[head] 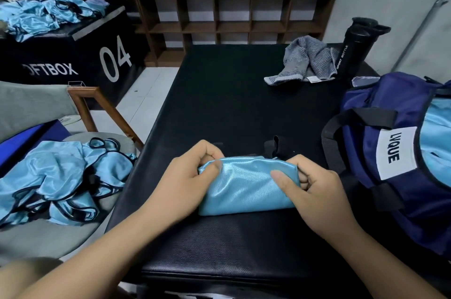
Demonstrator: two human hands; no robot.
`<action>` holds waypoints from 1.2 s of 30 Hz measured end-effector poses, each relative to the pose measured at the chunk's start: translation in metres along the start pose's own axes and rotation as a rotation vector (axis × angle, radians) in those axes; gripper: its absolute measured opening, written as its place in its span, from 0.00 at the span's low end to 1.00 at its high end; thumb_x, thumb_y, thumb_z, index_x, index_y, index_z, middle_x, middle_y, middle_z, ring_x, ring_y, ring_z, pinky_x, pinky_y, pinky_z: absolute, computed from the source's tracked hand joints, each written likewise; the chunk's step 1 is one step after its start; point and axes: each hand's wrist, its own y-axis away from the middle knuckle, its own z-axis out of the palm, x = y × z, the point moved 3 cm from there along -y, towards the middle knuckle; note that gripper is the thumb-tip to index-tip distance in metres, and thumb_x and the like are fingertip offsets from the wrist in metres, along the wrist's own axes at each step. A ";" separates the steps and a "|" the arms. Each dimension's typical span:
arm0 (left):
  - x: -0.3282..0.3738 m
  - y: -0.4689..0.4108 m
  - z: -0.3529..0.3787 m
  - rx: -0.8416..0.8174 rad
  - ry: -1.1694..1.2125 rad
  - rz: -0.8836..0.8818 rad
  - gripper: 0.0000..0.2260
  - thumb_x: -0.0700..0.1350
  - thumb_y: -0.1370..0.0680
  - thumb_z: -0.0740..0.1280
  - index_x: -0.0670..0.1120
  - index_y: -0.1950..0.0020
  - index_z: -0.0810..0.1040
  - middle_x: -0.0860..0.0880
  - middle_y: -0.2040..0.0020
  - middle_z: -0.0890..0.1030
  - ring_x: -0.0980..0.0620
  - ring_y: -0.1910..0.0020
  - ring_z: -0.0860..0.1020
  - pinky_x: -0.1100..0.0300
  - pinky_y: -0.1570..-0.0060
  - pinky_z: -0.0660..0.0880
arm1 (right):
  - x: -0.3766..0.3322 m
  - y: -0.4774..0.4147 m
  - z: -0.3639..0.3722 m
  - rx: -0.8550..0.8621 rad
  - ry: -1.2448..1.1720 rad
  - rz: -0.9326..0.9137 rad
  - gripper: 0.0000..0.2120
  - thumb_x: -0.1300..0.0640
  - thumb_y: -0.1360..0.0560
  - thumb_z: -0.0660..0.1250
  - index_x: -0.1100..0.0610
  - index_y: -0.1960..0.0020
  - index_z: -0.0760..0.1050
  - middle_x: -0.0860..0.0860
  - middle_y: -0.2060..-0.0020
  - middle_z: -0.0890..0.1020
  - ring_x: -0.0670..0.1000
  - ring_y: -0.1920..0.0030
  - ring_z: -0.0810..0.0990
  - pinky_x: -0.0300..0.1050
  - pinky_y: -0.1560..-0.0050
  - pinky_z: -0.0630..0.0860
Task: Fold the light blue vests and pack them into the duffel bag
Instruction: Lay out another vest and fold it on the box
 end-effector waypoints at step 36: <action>-0.012 -0.022 0.006 0.014 0.192 -0.280 0.10 0.49 0.22 0.77 0.50 0.55 0.78 0.52 0.61 0.78 0.54 0.60 0.77 0.56 0.56 0.73 | 0.015 -0.009 -0.002 0.226 0.309 0.036 0.18 0.54 0.25 0.77 0.45 0.40 0.73 0.38 0.45 0.71 0.45 0.42 0.75 0.41 0.44 0.74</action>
